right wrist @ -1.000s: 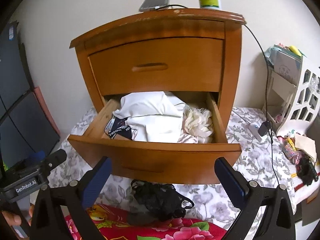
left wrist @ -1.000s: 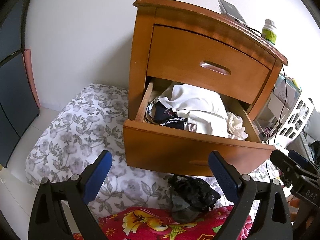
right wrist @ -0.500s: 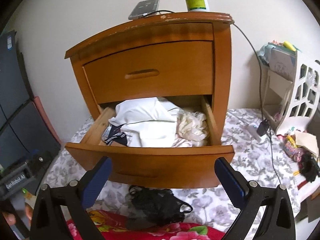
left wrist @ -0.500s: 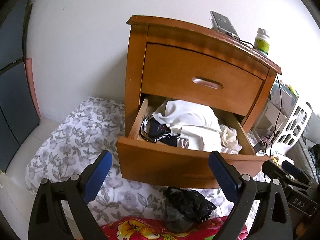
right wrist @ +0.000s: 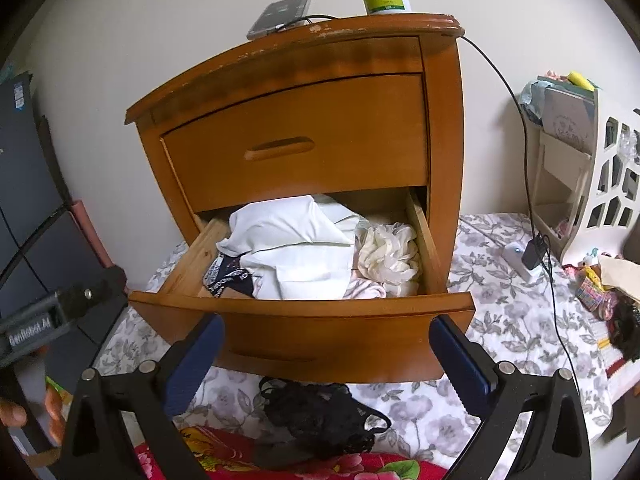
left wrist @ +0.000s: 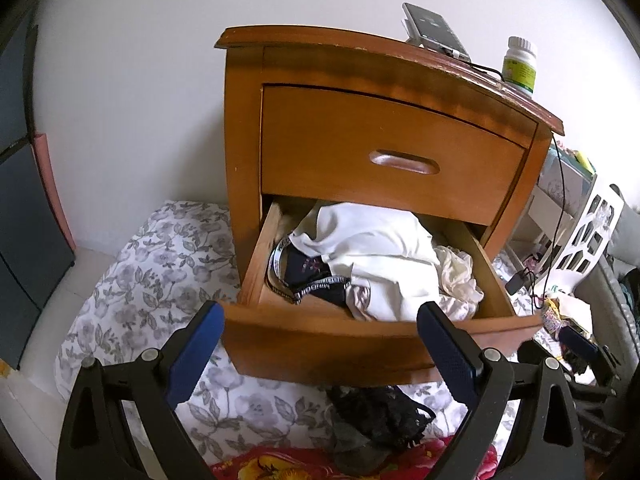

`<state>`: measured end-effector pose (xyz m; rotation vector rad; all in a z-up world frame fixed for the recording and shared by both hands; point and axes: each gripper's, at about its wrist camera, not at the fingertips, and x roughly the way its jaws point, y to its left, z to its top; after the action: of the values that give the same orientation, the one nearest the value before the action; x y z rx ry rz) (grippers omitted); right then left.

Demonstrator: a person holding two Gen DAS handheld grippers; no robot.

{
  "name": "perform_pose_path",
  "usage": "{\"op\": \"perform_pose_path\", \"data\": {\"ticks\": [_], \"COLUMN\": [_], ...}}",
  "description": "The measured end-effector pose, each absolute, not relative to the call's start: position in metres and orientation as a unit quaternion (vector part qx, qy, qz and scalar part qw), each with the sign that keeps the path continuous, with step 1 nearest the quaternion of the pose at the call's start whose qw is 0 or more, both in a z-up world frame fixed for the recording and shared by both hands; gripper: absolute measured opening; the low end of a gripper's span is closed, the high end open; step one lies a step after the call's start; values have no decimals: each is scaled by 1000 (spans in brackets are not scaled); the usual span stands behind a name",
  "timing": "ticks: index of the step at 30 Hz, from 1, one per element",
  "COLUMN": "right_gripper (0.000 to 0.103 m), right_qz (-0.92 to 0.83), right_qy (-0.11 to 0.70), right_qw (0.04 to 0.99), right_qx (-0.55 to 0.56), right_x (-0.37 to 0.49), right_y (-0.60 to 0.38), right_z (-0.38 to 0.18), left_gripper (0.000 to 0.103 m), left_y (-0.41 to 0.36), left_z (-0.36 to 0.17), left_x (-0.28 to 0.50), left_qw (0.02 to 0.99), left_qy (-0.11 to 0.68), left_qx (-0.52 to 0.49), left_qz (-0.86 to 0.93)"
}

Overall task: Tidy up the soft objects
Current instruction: 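Move the left gripper toward the open drawer above the white cloth, then lower the left gripper into the drawer and grasp the white cloth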

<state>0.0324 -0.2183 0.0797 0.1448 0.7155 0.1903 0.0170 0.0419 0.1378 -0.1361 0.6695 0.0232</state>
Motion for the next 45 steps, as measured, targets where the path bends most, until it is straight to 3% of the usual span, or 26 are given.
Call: {"op": "perform_pose_path", "data": {"ticks": [15,27,37,45], "right_gripper": [103,103,103,103], "right_qz": [84,86,72,76], "right_qy": [336,371,383,387], "right_qw": [935,921,918,916], "right_qx": [71,80,79,77], "right_x": [57,71,76,77], "right_y": [-221,-225,-233,-233], "right_z": [72,51,43,43], "left_gripper": [97,96,71,69], "left_y": [30,7,-3,-30], "left_z": [162,121,65,45], "left_x": [102,172,206,207], "left_qw": [940,901,837,807], "left_qy": [340,428,537,560], "left_qx": [-19,54,98,172], "left_qz": [-11,-31,-43,-73]}}
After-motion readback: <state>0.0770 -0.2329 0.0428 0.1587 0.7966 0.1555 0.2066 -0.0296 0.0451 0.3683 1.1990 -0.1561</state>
